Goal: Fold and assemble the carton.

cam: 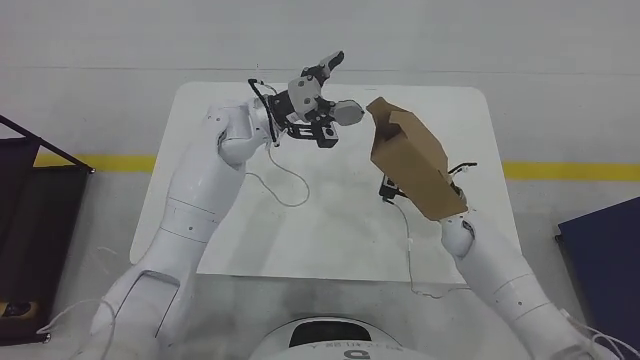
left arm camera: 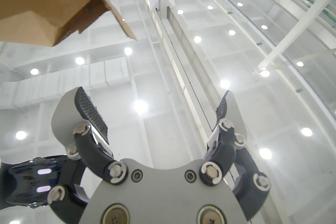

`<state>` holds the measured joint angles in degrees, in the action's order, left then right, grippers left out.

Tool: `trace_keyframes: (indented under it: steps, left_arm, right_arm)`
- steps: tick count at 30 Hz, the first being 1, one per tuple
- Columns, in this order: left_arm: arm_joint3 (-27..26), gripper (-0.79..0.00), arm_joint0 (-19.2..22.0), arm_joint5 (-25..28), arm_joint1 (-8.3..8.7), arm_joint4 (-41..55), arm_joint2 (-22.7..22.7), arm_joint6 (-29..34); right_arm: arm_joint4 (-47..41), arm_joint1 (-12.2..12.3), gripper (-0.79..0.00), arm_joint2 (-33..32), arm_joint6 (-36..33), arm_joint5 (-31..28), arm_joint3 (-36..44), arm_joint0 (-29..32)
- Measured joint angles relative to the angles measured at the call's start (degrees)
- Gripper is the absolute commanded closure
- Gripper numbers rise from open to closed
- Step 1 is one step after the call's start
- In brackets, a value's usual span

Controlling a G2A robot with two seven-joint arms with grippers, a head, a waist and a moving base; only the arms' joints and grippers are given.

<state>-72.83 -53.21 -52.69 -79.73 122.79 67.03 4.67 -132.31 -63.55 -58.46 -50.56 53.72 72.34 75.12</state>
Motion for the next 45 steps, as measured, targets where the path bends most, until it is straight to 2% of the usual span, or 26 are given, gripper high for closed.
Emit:
trace_keyframes:
  steps: [3, 15, 24, 35, 45]
  left_arm:
    - [1.8, -0.785, 0.7, 1.9, -0.44, 0.3, -1.3, 0.7]
    - [4.9, -0.785, 3.4, 0.7, -1.31, -2.7, -4.8, 2.1]
    - [7.4, -0.785, 5.3, -2.2, -1.93, -2.8, -7.3, 0.9]
    - [7.6, -0.785, 6.5, -3.8, -2.19, -3.7, -8.6, -1.3]
    - [6.7, -0.646, 6.8, -4.5, -1.94, -4.6, -8.0, -2.7]
  right_arm:
    - [0.3, -0.4, 0.000, -0.3, 0.1, 0.1, 0.3, 0.1]
    - [2.1, -1.5, 0.000, -2.6, 0.8, 0.8, 0.8, 1.3]
    - [5.5, -2.1, 0.000, -4.0, 1.0, 1.0, 1.2, 2.2]
    - [8.4, -2.8, 0.000, -5.5, 1.5, 1.4, 1.5, 3.0]
    - [13.9, -3.5, 0.000, -5.9, 2.4, -1.2, 1.9, 3.1]
